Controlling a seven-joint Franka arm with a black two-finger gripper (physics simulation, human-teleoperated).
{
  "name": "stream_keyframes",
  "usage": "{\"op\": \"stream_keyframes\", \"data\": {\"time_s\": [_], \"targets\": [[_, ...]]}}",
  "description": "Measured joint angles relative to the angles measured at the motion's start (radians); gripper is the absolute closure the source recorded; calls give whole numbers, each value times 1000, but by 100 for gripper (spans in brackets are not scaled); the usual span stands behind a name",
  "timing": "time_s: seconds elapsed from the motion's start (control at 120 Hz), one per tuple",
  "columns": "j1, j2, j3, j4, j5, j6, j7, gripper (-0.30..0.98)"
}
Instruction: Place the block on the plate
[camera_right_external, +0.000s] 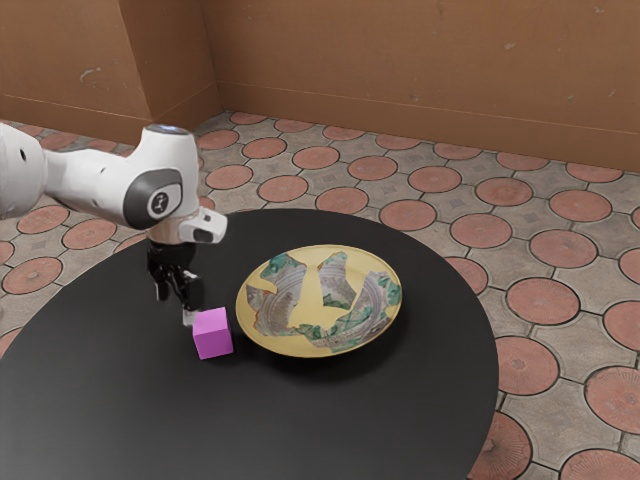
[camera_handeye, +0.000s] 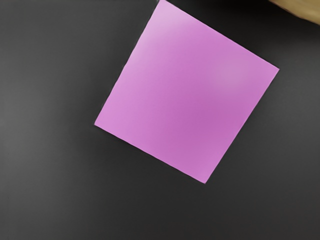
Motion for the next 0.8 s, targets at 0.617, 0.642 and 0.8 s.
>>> {"op": "stream_keyframes", "data": {"time_s": [0.617,0.642,0.8], "targets": [[20,121,-70,67,4,51,297,0],[21,126,-70,72,5,53,306,0],[22,173,-70,126,-2,59,356,0]]}}
